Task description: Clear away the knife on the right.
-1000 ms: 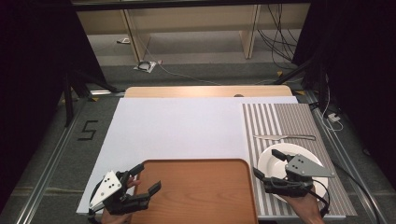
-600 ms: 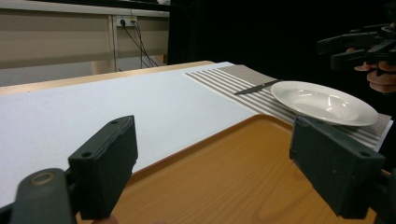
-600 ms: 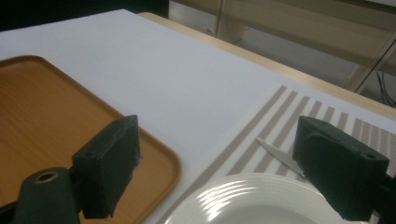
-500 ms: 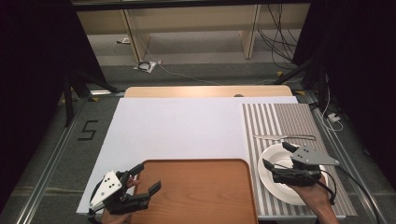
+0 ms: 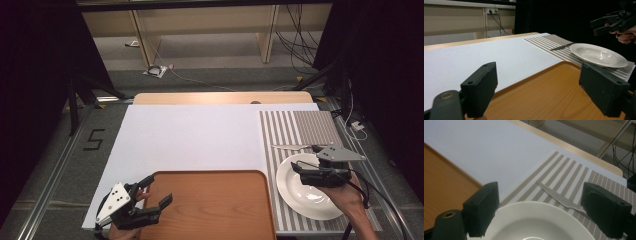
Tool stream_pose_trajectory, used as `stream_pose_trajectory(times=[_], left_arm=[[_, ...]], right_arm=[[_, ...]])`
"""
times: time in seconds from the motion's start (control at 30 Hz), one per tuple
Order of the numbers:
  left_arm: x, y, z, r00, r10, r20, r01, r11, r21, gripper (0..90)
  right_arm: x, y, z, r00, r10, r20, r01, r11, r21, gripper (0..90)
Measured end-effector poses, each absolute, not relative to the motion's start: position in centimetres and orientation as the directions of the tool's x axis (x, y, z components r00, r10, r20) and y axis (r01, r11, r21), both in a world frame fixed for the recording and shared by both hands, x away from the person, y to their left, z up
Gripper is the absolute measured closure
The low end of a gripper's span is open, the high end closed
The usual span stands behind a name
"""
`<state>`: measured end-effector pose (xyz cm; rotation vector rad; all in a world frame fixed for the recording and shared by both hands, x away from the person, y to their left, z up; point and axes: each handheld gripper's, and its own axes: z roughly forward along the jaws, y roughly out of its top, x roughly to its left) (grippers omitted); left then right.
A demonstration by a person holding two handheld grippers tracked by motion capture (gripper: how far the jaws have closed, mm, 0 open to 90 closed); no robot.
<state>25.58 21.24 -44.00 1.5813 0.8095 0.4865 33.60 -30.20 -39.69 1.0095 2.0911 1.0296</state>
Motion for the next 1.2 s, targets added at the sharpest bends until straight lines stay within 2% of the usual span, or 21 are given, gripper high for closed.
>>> stream_pose_trajectory(times=[0.53, 0.83, 1.2], left_arm=[[25.5, 21.3, -44.0, 0.664, 0.734, -0.14, 0.222, -0.015, 0.975, 15.2], [25.6, 21.3, -44.0, 0.666, 0.732, -0.143, 0.225, -0.015, 0.974, 15.2], [25.6, 21.2, -44.1, 0.663, 0.735, -0.144, 0.231, -0.018, 0.973, 15.3]], right_arm=[[37.7, -31.8, -39.0, -0.508, 0.817, -0.274, 0.484, 0.534, 0.693, 16.8], [40.3, -32.8, -38.8, -0.508, 0.825, -0.248, 0.563, 0.536, 0.629, 17.6], [44.9, -34.2, -39.6, -0.524, 0.815, -0.249, 0.674, 0.575, 0.464, 19.2]])
